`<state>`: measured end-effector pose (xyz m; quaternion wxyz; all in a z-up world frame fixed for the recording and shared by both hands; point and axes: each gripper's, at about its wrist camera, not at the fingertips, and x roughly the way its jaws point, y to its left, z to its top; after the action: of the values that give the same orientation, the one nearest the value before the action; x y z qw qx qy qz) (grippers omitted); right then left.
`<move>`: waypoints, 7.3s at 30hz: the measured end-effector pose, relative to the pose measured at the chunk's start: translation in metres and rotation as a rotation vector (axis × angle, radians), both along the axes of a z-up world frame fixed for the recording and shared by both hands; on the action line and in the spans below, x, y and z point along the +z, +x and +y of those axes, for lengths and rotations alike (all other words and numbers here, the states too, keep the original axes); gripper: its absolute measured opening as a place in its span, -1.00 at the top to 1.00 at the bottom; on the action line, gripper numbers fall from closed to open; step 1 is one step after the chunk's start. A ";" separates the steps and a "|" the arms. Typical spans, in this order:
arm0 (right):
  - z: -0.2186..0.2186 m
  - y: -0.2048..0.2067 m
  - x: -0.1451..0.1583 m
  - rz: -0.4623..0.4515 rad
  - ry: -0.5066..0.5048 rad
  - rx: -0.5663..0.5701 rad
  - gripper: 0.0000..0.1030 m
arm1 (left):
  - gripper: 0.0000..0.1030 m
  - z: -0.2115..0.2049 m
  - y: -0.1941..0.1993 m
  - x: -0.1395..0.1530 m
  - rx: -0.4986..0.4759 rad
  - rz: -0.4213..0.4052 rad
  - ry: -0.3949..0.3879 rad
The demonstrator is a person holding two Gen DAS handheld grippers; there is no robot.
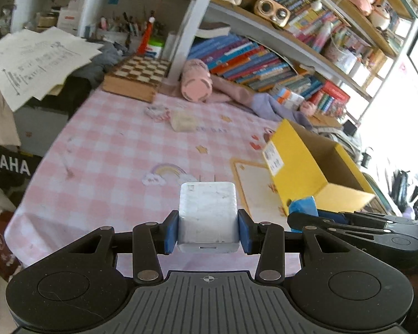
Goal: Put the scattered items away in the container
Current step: 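Carry the white adapter and blue item toward the yellow box with both tools, then lower the adapter and blue item into the box and open both tools, then lift both open tools up out of the yellow box, then move both open tools toward the white block and small card box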
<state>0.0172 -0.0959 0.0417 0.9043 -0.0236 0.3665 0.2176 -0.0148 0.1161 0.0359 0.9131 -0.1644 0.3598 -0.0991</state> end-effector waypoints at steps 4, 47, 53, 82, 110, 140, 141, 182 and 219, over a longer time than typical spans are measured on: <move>-0.013 -0.013 0.000 0.008 0.000 -0.046 0.49 | 0.20 -0.010 -0.003 0.000 -0.049 0.002 -0.013; -0.154 -0.051 -0.005 0.055 -0.010 -0.452 0.49 | 0.19 -0.158 0.039 -0.008 -0.494 0.034 -0.037; -0.168 -0.047 -0.009 0.059 0.007 -0.486 0.49 | 0.19 -0.176 0.044 -0.005 -0.554 0.003 -0.006; -0.229 0.096 0.026 -0.122 0.005 -0.340 0.49 | 0.19 -0.239 0.134 0.028 -0.459 -0.212 0.134; -0.228 0.235 -0.047 0.107 -0.248 0.181 0.49 | 0.19 -0.312 0.280 -0.036 -0.446 0.101 0.340; -0.237 0.218 -0.028 -0.001 -0.127 0.107 0.03 | -0.36 -0.288 0.235 0.009 -0.296 -0.032 0.253; -0.238 0.214 -0.024 -0.023 -0.119 0.088 0.03 | -0.38 -0.284 0.230 0.013 -0.283 -0.047 0.252; -0.135 0.009 -0.010 -0.194 -0.113 -0.366 -0.20 | -0.49 -0.126 0.051 0.000 -0.214 -0.221 0.310; -0.026 -0.010 -0.031 -0.049 -0.135 -0.101 -0.28 | -0.76 -0.031 0.006 -0.018 -0.032 -0.103 0.375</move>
<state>0.0075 -0.1218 0.0109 0.9191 -0.0716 0.3589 0.1459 -0.0089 0.0848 0.0180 0.9431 0.0197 0.3275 -0.0532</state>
